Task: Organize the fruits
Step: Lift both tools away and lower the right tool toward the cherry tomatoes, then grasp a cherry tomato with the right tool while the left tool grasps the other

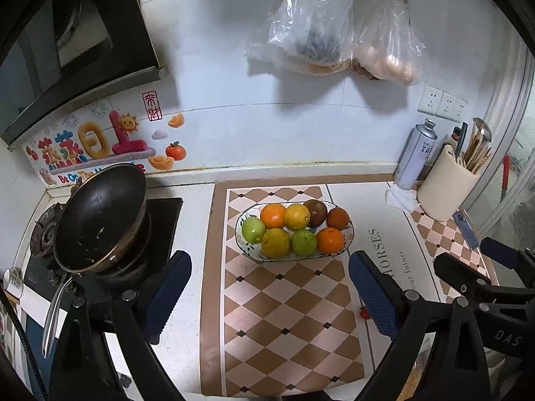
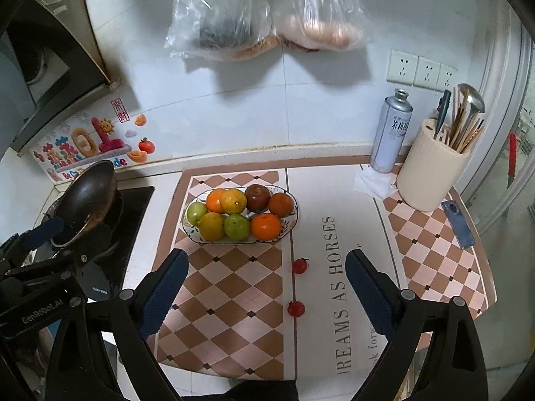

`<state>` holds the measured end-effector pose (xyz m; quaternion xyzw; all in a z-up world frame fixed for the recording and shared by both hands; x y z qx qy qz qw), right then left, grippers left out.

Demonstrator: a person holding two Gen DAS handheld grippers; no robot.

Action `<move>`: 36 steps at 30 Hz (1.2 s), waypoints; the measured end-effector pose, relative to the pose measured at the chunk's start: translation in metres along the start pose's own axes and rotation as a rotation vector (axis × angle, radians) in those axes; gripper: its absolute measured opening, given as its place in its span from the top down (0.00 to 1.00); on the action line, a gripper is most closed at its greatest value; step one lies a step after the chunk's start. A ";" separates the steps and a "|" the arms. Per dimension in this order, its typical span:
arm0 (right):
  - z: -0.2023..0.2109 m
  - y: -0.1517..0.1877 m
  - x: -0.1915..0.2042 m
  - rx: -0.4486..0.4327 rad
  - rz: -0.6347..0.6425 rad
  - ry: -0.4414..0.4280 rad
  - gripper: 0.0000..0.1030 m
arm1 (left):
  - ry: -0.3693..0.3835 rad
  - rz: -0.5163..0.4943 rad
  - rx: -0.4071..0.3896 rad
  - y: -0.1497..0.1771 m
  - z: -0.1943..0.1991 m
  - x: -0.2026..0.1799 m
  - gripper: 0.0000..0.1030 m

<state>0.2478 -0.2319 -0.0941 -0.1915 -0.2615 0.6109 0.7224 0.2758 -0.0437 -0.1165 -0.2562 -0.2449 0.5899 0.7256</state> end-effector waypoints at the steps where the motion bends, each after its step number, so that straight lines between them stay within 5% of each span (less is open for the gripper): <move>1: 0.004 0.001 0.000 -0.006 0.003 0.003 0.06 | 0.003 0.001 -0.001 0.002 0.002 0.000 0.06; 11: 0.006 0.010 -0.008 0.005 -0.048 -0.034 0.06 | 0.010 0.017 0.022 0.015 0.004 -0.002 0.06; 19: -0.092 0.057 -0.053 0.239 -0.195 -0.059 0.06 | -0.065 -0.058 0.155 0.037 -0.047 -0.014 0.04; 28: -0.222 0.130 -0.084 0.463 -0.259 -0.024 0.36 | -0.027 -0.076 0.418 0.079 -0.141 -0.043 0.04; 36: -0.261 0.161 -0.084 0.535 -0.197 -0.010 0.66 | 0.013 -0.100 0.538 0.084 -0.192 -0.080 0.04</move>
Point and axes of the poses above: each gripper's, at about its wrist camera, not at the fingertips, and z roughly against the way its jaws point, x to its left, y to its underside, the point moved 8 cm from there along -z, roughly the way its jaws point, and after that the axes turned 6 degrees about -z, right-handed, at the moved point
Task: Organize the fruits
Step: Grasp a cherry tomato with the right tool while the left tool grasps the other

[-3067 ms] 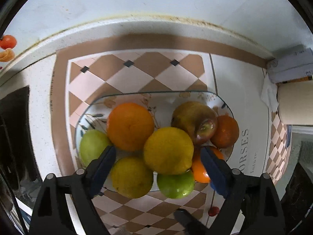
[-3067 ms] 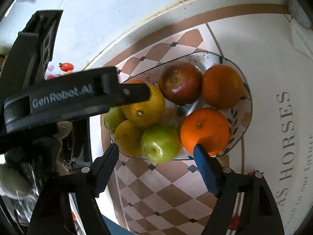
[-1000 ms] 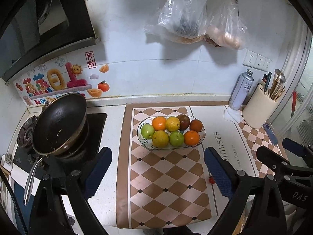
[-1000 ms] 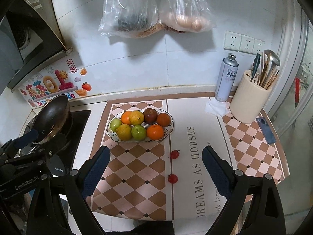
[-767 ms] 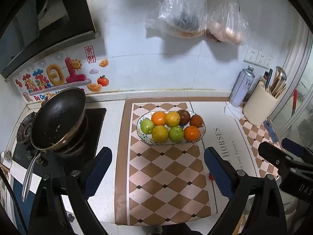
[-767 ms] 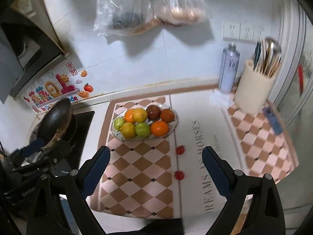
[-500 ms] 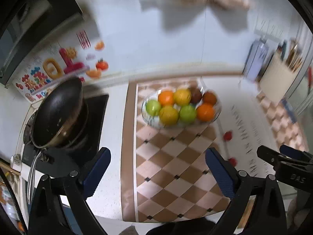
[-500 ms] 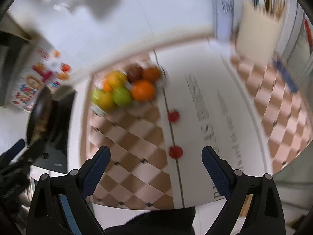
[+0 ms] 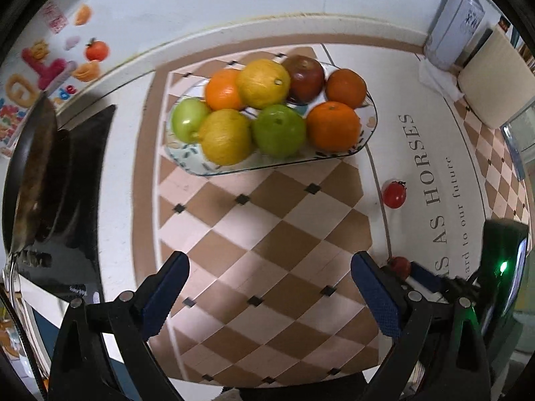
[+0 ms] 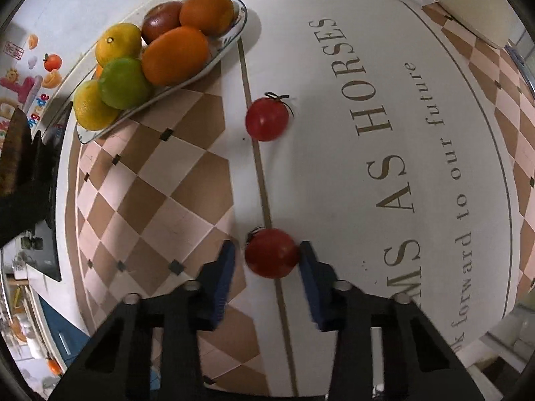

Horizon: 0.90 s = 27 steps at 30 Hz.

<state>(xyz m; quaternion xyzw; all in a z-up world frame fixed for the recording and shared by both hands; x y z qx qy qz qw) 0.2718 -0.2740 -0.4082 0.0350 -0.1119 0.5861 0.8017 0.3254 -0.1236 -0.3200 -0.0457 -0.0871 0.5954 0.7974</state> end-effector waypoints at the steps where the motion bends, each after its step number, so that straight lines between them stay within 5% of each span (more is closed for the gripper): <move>1: 0.000 -0.001 -0.001 -0.009 0.000 -0.008 0.66 | 0.007 -0.004 0.010 -0.003 -0.005 -0.004 0.04; 9: 0.040 -0.022 -0.043 -0.126 -0.066 -0.020 0.66 | 0.095 -0.043 0.020 -0.038 -0.025 -0.053 0.04; 17: 0.047 -0.048 -0.111 -0.139 -0.177 0.021 0.66 | 0.206 -0.128 0.084 -0.062 -0.063 -0.114 0.08; 23: 0.045 -0.060 -0.126 -0.142 -0.213 0.014 0.66 | 0.207 -0.187 0.107 -0.067 -0.081 -0.135 0.26; 27: 0.044 -0.063 -0.124 -0.136 -0.219 0.007 0.66 | 0.221 -0.226 0.134 -0.066 -0.095 -0.148 0.55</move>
Point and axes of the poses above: each gripper's, at about its wrist camera, not at the fingertips, and z roughly against the way its jaws point, x to its left, y to its underside, the point moved 8 cm from there along -z, roughly the way its jaws point, and after that the axes turned 6 degrees about -z, right-handed, at the moved point
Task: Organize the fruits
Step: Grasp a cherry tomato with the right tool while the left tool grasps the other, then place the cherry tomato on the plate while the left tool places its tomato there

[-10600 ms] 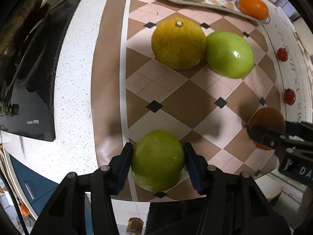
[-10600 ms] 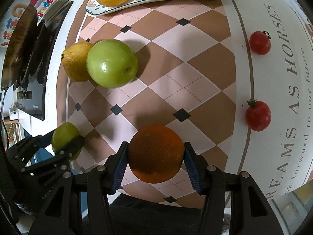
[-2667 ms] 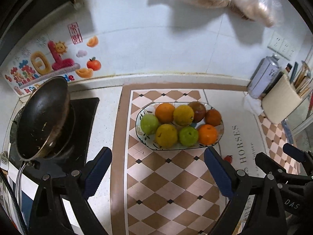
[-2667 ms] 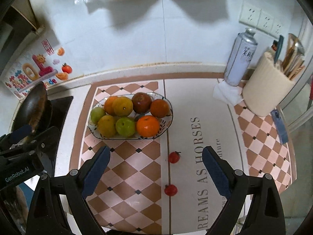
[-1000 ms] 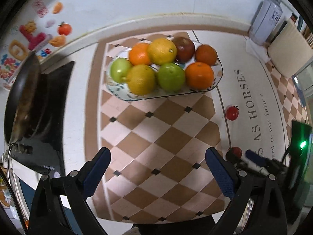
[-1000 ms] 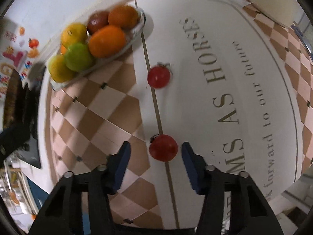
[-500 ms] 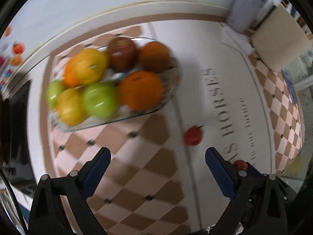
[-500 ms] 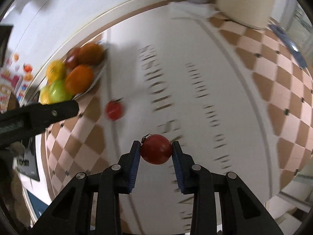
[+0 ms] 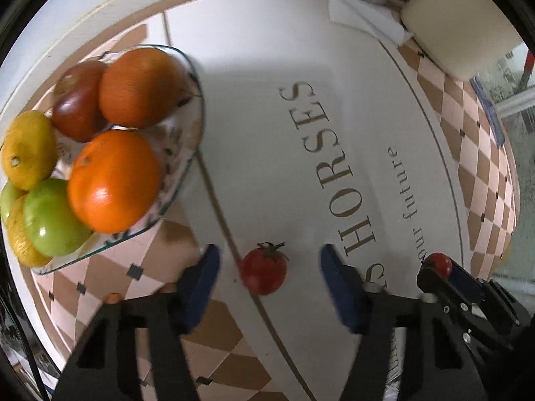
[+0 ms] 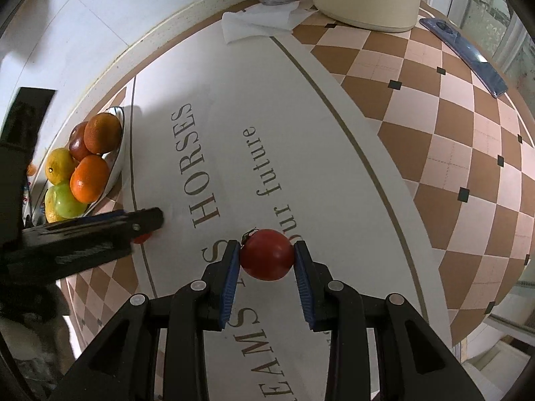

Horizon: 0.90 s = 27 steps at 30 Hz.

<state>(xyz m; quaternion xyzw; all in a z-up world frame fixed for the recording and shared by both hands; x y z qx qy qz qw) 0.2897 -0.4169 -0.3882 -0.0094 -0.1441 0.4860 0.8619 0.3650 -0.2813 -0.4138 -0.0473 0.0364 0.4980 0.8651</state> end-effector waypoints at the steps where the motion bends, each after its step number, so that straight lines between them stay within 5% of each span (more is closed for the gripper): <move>1: 0.000 0.000 0.001 0.000 0.002 0.000 0.66 | 0.003 -0.006 0.006 0.000 -0.003 -0.001 0.63; 4: 0.002 0.000 0.004 0.002 0.010 -0.001 0.66 | -0.015 -0.029 -0.020 -0.001 -0.002 -0.002 0.75; 16: 0.023 -0.022 0.060 -0.016 0.084 -0.090 0.66 | 0.087 0.089 -0.138 0.019 0.058 0.037 0.75; 27: -0.014 -0.052 0.158 0.094 0.065 -0.309 0.66 | 0.100 0.423 -0.294 0.066 0.145 0.178 0.75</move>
Point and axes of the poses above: each gripper's, at about its wrist camera, not at the fingertips, and z roughly against the way its jaws point, x to its left, y to its underside, the point moved 8 cm from there along -z, roughly the way its jaws point, and after that the axes turned 6 degrees about -z, right-handed, at the moved point
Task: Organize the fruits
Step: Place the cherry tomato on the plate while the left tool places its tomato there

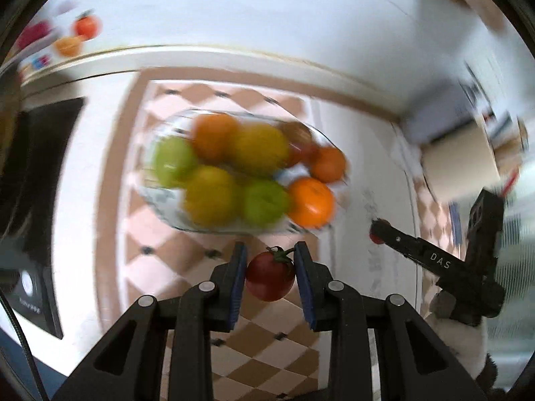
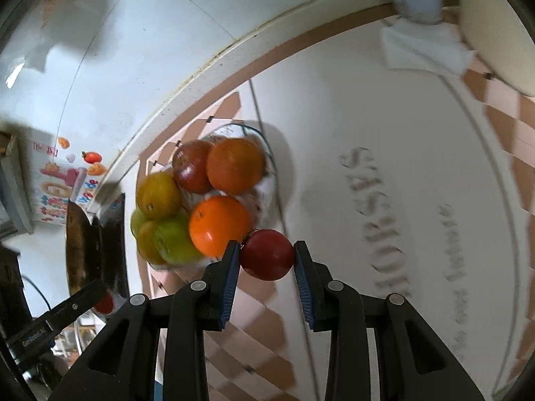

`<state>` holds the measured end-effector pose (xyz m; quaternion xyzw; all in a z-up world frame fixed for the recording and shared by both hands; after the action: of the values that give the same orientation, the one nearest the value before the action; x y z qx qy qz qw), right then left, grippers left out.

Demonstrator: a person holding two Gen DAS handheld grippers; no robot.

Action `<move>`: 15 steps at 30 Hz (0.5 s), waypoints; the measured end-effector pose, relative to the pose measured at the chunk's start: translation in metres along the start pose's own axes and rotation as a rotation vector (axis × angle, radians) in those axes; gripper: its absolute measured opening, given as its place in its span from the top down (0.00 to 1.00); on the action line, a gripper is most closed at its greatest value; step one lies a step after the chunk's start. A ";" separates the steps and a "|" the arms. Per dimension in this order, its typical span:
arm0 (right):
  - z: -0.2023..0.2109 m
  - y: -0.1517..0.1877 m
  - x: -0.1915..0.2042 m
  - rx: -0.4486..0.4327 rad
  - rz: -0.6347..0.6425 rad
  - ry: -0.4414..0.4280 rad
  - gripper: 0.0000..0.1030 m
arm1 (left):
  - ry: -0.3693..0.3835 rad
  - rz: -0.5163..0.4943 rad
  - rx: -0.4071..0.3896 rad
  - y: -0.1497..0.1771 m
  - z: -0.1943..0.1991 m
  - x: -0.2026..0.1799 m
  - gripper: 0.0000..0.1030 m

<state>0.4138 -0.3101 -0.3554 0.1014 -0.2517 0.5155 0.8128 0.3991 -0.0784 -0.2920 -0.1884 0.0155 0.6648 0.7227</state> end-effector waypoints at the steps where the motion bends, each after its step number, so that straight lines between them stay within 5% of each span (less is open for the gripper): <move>1: -0.008 -0.006 0.003 0.009 -0.017 -0.014 0.66 | -0.005 0.035 -0.009 -0.004 0.001 0.012 0.75; 9: -0.049 -0.034 0.020 0.054 -0.054 -0.026 0.66 | 0.003 0.253 0.015 -0.025 -0.025 0.093 0.75; 15: -0.056 -0.032 0.026 0.077 -0.046 -0.022 0.66 | 0.070 0.342 0.095 -0.031 -0.057 0.114 0.75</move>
<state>0.4685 -0.2805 -0.3873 0.1440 -0.2385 0.5048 0.8171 0.4552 0.0123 -0.3680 -0.1717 0.1038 0.7694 0.6064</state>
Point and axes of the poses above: each gripper's, at about its wrist camera, not at the fingertips, and z roughly against the way its jaws point, x to its left, y to its underside, the point moved 8 cm from there along -z, roughly the way its jaws point, and after that the axes turned 6 degrees about -z, right-handed, at the moved point
